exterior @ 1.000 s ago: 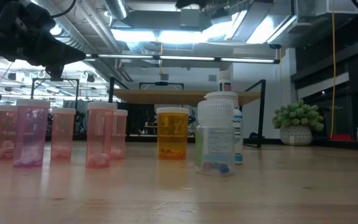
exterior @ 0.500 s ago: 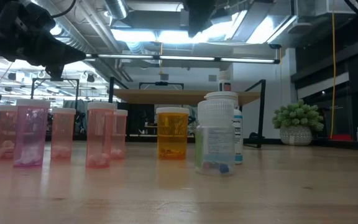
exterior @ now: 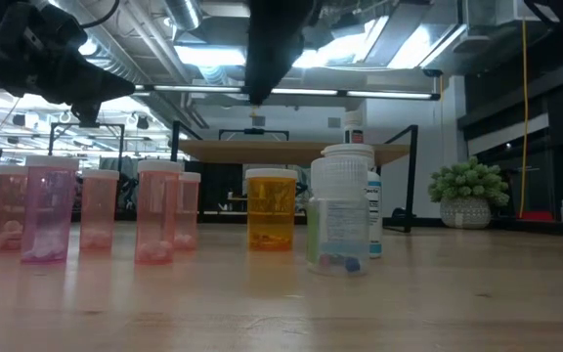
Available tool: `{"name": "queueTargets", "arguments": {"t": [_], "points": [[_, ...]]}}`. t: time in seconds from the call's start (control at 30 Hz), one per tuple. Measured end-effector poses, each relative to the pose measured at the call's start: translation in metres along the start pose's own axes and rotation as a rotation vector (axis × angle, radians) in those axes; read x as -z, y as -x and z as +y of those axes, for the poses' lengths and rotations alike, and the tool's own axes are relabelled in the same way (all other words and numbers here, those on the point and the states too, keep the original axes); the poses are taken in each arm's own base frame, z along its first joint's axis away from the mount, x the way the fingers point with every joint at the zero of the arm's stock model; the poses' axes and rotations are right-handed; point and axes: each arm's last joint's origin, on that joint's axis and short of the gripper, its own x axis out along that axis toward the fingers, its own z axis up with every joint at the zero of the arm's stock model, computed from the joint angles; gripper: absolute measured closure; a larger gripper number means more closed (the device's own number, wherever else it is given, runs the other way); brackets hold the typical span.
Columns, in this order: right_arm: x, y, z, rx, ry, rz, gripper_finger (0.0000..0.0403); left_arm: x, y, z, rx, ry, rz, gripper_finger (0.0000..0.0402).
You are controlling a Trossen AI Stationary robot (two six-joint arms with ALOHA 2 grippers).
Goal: Pick and place medicine bottles onto shelf by color
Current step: Put the light orange pill bottle on the shelf
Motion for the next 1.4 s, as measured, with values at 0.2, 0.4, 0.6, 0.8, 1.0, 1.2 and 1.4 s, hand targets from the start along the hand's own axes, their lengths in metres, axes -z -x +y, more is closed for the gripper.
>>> {"name": "queueTargets", "arguments": {"t": [0.2,0.4,0.6,0.8,1.0,1.2,1.4], "points": [[-0.016,-0.028,0.006,-0.02,-0.037,-0.103,0.0162,0.0,0.0,0.0,0.0,0.0,0.0,0.0401],[-0.022,-0.058,0.01,-0.023,-0.028,-0.121,0.0162,0.0,0.0,0.0,0.0,0.0,0.0,0.0401],[-0.022,-0.074,0.013,-0.021,-0.028,-0.114,0.0162,0.0,0.0,0.0,0.0,-0.009,0.001,0.0401],[-0.022,-0.074,0.01,0.056,-0.029,-0.12,0.0162,0.0,0.0,0.0,0.0,-0.009,0.001,0.0401],[-0.019,-0.079,0.01,0.038,-0.032,-0.085,0.0162,0.0,0.0,0.0,0.0,-0.009,0.001,0.0401],[-0.019,-0.079,0.01,0.035,-0.055,-0.084,0.0162,0.0,0.0,0.0,-0.001,-0.009,0.001,0.0401],[-0.019,-0.079,0.01,0.034,-0.074,-0.085,0.0162,0.0,0.0,0.0,-0.001,-0.008,0.002,0.0401]]}}
